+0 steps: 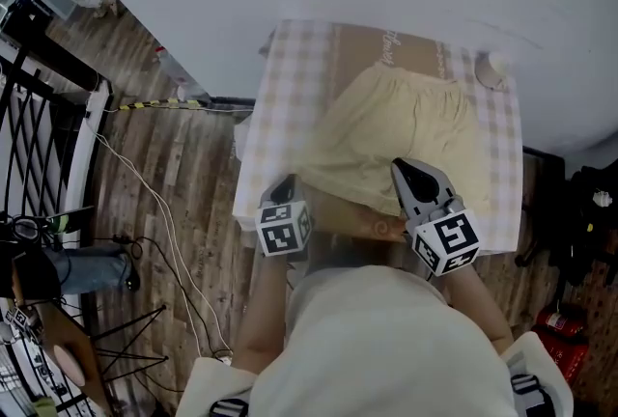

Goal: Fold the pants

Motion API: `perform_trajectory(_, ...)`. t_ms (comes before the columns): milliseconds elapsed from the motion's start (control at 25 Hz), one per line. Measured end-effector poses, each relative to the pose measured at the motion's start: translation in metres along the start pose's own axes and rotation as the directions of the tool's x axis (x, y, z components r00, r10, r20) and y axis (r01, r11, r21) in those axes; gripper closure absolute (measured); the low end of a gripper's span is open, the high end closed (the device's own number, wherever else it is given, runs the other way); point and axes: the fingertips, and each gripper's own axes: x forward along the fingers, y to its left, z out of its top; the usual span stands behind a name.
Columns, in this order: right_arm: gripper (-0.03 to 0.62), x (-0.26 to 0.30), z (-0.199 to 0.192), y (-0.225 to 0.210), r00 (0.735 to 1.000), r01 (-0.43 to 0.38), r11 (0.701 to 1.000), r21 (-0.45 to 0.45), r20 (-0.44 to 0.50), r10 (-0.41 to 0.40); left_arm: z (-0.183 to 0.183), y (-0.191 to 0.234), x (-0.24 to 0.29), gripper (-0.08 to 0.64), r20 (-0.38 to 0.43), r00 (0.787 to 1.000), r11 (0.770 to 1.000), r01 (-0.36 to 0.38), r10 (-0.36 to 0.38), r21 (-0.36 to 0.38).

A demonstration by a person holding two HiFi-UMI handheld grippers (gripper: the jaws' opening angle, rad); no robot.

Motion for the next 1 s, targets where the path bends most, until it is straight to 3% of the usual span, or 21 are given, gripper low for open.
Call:
perform_trajectory(240,0.591,0.011,-0.005,-0.001,1.0,0.006,1.0,0.002,-0.026,-0.006,-0.01,0.015,0.019,0.545,-0.055,0.998,1.0,0.007,-0.008,-0.012)
perform_trajectory(320,0.591,0.014,-0.007,-0.001,0.999,0.006,1.0,0.004,-0.036,-0.006,-0.014,0.017,0.024,0.447,-0.078,0.997,1.0,0.013,-0.014,-0.013)
perform_trajectory(640,0.591,0.028,-0.012,0.005,0.998,-0.008,1.0,0.009,-0.06,0.009,-0.023,0.027,0.034,0.445,-0.156,0.988,1.0,0.0,-0.002,-0.014)
perform_trajectory(1000,0.591,0.037,-0.019,0.011,0.996,-0.01,1.0,0.014,-0.086,0.011,-0.027,0.021,0.038,0.449,-0.203,0.978,0.998,-0.027,0.04,0.063)
